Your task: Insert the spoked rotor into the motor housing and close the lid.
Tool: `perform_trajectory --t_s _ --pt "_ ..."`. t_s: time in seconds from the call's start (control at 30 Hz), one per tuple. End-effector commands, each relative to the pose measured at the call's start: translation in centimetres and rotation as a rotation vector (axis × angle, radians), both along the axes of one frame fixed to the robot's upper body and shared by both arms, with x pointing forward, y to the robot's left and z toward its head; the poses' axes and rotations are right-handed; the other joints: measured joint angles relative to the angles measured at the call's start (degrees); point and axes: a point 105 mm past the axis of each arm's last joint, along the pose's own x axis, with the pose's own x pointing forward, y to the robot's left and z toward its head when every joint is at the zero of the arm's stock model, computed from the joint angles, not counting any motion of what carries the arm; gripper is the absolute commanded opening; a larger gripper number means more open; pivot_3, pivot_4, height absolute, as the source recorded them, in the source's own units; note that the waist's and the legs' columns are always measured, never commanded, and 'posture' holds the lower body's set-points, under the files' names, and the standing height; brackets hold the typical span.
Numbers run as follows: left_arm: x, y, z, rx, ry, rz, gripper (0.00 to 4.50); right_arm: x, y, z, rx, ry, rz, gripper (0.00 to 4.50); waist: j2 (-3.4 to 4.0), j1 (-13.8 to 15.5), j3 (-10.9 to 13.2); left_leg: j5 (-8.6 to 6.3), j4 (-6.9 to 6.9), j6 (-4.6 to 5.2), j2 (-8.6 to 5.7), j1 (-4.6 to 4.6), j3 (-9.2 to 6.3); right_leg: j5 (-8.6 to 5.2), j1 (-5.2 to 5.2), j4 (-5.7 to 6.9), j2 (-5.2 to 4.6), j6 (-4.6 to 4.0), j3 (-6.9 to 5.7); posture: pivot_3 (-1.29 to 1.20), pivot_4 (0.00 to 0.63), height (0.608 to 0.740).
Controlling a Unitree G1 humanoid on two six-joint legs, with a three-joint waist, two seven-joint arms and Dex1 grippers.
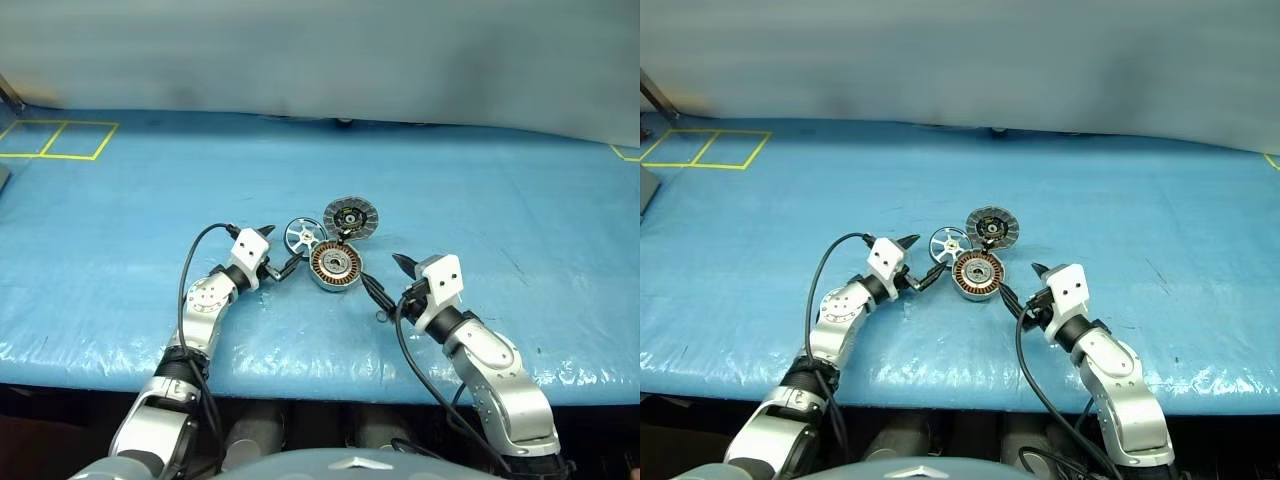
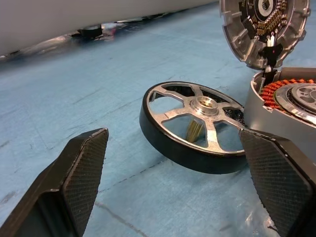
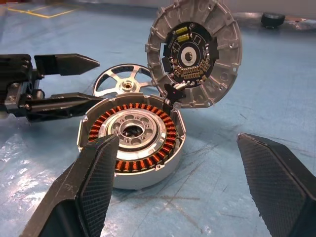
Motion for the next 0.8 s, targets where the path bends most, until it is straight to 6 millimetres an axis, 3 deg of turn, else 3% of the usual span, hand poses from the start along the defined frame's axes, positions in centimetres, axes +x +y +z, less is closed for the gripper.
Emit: perform_trajectory --t_s 0.03,0.5,0.67,0.8 --pt "0.7 -0.9 0.7 0.033 -0.045 0.003 4.5 0.1 0.0 1.0 0.004 -0.054 -0.01 3.97 0.0 -0.01 0.0 -0.02 0.06 0.02 0.0 0.01 -0.02 0.0 0.04 0.0 0.01 0.0 -0.03 0.0 0.15 0.74" --pt "3.7 3.4 2.1 0.213 -0.165 0.279 4.5 0.7 -0.6 1.1 0.004 -0.073 -0.067 3.97 0.0 -0.15 0.0 -0.04 0.25 0.02 -0.01 0.03 -0.03 -0.03 0.07 0.06 0.02 0.25 -0.03 0.0 0.15 0.74" --pt "3.6 3.4 3.1 0.122 -0.196 0.299 4.5 0.6 -0.6 0.8 0.002 -0.07 -0.071 3.97 0.0 -0.13 0.0 -0.05 0.25 0.03 -0.01 0.0 -0.04 0.08 0.06 0.05 0.01 0.07 -0.03 0.0 0.15 0.74" --pt "2.0 2.1 4.4 -0.108 -0.167 0.146 4.5 -0.1 -0.8 0.3 0.002 -0.048 -0.051 3.97 0.0 -0.18 0.0 -0.05 0.25 0.04 -0.01 0.0 -0.03 0.08 0.06 0.03 0.0 0.07 -0.03 0.0 0.15 0.74"
